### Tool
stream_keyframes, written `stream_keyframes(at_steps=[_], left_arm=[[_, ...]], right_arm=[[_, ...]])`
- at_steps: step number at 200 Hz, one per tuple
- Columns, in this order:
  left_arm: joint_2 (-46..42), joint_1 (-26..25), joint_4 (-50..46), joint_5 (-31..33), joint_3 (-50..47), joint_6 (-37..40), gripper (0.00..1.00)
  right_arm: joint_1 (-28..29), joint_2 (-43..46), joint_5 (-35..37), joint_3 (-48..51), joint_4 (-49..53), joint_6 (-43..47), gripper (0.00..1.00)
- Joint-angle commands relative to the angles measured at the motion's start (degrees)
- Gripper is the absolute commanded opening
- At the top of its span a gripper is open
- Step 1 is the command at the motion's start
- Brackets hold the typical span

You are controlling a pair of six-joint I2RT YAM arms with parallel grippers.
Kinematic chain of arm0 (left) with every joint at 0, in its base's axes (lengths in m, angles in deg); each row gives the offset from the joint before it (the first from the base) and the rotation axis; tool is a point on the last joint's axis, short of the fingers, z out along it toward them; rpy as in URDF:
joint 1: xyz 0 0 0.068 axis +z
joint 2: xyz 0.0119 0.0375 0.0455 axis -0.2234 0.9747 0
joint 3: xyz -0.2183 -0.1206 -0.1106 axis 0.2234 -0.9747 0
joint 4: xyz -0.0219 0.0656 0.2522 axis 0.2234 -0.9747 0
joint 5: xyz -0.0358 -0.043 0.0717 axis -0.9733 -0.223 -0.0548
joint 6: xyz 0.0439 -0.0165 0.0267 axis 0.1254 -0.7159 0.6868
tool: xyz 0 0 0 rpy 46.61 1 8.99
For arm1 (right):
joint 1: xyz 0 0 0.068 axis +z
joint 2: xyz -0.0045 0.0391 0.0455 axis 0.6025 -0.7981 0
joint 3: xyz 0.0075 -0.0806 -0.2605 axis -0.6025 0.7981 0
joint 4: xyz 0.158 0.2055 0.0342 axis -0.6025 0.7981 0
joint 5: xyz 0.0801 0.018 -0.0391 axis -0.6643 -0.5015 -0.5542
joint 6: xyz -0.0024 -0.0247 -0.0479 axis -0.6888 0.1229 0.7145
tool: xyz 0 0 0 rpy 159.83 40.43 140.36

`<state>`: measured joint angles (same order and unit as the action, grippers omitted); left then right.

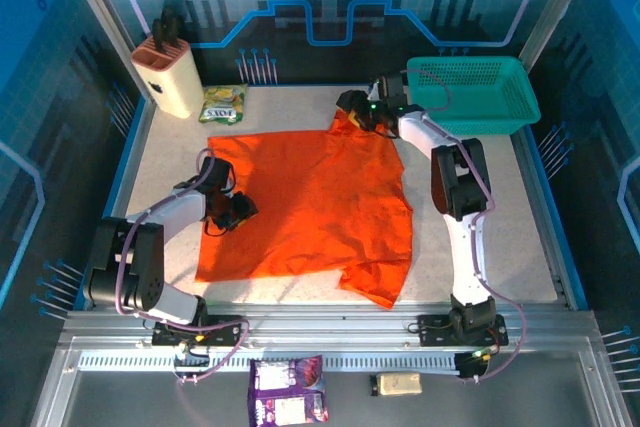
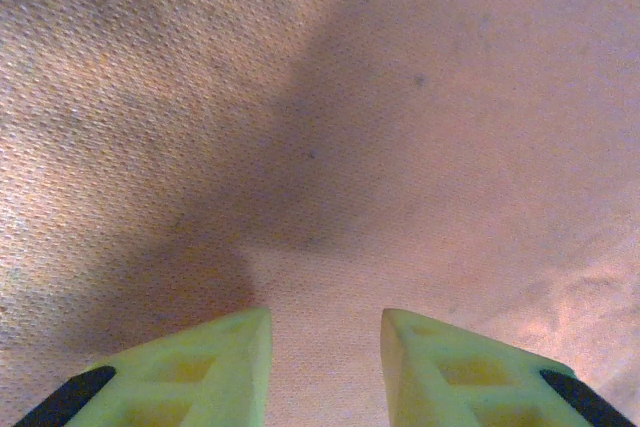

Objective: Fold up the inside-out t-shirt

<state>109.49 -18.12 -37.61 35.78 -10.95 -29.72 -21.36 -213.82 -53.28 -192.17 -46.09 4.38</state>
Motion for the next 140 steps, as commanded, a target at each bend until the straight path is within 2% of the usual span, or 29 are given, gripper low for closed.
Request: stream_keyframes(at_steps=[1, 79, 140], left_arm=[[-0.97, -0.32, -1.65, -0.92, 0.49, 1.71, 0.35], [0.39, -0.32, -1.73, -0.92, 1.19, 2.01, 0.36], [0.44, -0.24, -3.69, 0.32, 1.73, 2.97, 0.36]], right_arm=[[1.00, 0.12, -0.97, 1.10, -0.15, -0.50, 0.68], [2.66, -9.52, -4.09, -6.36, -7.38, -5.79, 0.70], [3.48, -20.07, -3.26, -20.97, -5.99, -7.18, 0.70]])
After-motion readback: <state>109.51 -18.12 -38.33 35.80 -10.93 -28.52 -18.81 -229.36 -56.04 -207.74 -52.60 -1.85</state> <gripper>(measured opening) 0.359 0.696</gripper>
